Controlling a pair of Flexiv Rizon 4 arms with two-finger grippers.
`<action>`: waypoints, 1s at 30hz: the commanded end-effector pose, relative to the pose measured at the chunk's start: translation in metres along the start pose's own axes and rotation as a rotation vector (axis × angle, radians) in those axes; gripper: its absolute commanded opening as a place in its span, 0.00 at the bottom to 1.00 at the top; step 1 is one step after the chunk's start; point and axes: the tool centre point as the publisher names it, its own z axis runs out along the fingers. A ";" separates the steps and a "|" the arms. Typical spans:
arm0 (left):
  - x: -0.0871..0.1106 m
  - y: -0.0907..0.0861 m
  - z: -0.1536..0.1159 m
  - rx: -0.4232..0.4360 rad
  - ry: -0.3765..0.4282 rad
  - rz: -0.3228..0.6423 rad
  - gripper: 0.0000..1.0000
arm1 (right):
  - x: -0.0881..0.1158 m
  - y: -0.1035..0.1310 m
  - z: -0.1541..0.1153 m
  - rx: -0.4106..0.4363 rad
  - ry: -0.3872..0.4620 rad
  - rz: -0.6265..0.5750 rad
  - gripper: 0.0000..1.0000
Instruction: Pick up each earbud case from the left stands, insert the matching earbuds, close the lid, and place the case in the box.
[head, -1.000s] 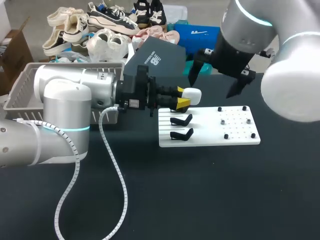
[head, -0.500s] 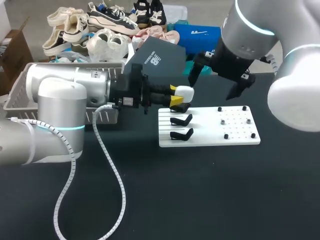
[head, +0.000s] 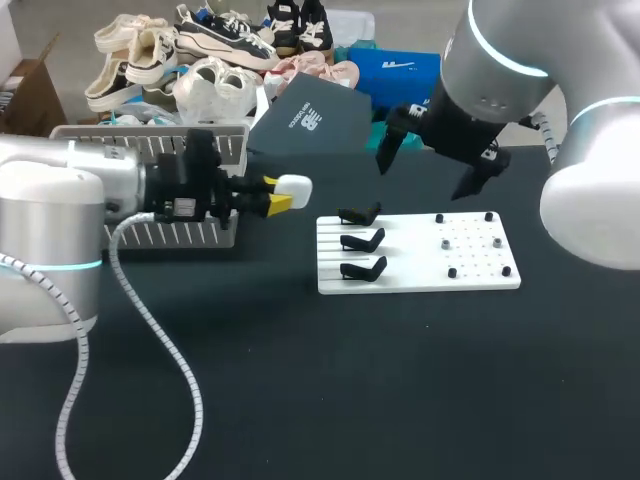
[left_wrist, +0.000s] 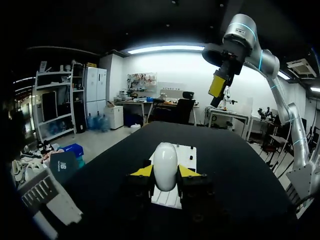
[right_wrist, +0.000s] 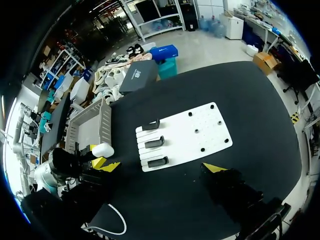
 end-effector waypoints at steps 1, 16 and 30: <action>0.003 -0.006 -0.041 -0.146 0.022 -0.019 0.00 | 0.004 -0.002 -0.001 -0.001 -0.039 0.005 1.00; 0.051 0.062 -0.105 -0.457 0.181 -0.183 0.00 | 0.004 -0.002 -0.001 -0.001 -0.039 0.005 1.00; 0.071 0.112 -0.106 -0.514 0.203 -0.279 0.00 | 0.004 -0.002 -0.001 -0.001 -0.039 0.005 1.00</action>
